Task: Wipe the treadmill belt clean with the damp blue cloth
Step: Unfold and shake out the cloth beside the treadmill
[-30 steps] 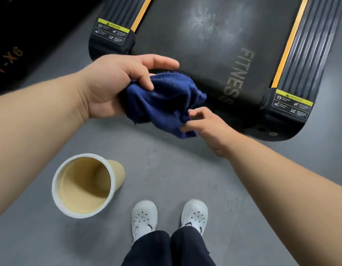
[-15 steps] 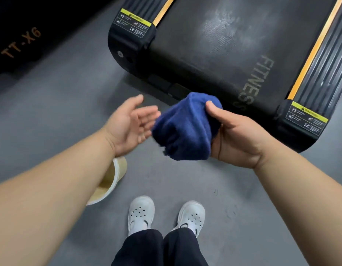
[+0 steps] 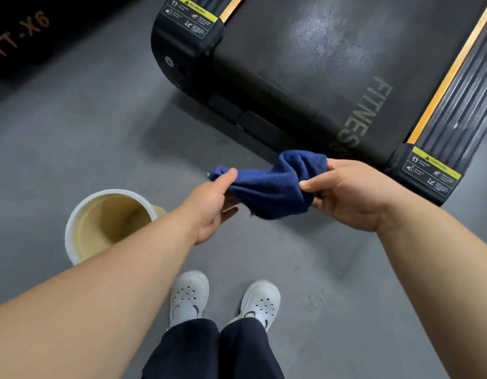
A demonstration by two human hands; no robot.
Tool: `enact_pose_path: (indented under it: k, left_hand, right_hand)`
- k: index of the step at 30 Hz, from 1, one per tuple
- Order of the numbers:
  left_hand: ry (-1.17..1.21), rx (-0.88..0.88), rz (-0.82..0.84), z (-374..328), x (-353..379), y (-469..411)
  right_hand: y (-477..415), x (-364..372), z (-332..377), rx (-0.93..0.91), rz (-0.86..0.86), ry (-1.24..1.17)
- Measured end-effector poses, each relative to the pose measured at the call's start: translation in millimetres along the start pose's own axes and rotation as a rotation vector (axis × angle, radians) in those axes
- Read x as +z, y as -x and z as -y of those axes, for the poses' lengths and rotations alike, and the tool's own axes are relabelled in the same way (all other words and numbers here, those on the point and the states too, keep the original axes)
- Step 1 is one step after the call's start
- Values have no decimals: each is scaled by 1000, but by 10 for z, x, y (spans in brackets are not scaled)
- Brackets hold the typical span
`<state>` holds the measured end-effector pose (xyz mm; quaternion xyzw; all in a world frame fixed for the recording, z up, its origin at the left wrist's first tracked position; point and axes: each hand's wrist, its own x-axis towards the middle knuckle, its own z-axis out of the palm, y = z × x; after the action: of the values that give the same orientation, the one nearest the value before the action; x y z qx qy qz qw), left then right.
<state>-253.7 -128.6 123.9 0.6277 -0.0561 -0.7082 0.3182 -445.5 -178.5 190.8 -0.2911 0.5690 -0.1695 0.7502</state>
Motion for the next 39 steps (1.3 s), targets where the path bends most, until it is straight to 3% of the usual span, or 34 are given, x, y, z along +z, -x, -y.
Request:
enact_pose_path:
  k: [2,6,8,10,12,15,17,19,20,22,23,25,30,34,39]
  left_hand:
    - [28,29,-62,-85,-94,-36]
    - [24,40,-10,-181,-210,5]
    - [15,72,-45,-205,-252,20]
    - [-62,138,-90,-234,-300,15]
    - [-290,227,-88,-271,-360,13]
    - [-829,380,-167,-360,-463,23]
    - [-1160,473,-226,-424,-532,26]
    - [-1346,546,-236,-463,-604,22]
    - [-1409,573,-237,-479,-645,9]
    - [-1502,579,-239,-501,-722,-12]
    - [-1529,577,-257,-517,-759,-18]
    - [-1523,567,-317,-556,-846,-24]
    - [-1310,494,-396,-518,-945,20]
    - [-1132,433,-506,-294,-706,192]
    - [-1014,384,-227,77,-545,380]
  right_hand:
    - [-68,-87,-47,5,-231,135]
    - [-222,-279,-212,-16,-641,317]
    - [-242,-322,-264,-69,-754,420]
    - [-258,-322,-306,-138,-717,499]
    - [-298,-319,-368,-145,-634,488]
    - [-304,-325,-455,-61,-489,369]
    - [-259,-339,-498,-43,-295,367]
    - [-202,-353,-500,12,-111,605]
    - [-207,-360,-508,39,-69,854]
    - [-208,-290,-481,54,-79,1244]
    - [-213,-263,-455,37,-107,1289]
    - [-232,-241,-448,-9,-193,1166]
    - [-236,105,-544,-89,-352,483]
    - [-223,674,-774,-48,-254,108]
    - [-227,1203,-982,78,-144,-267]
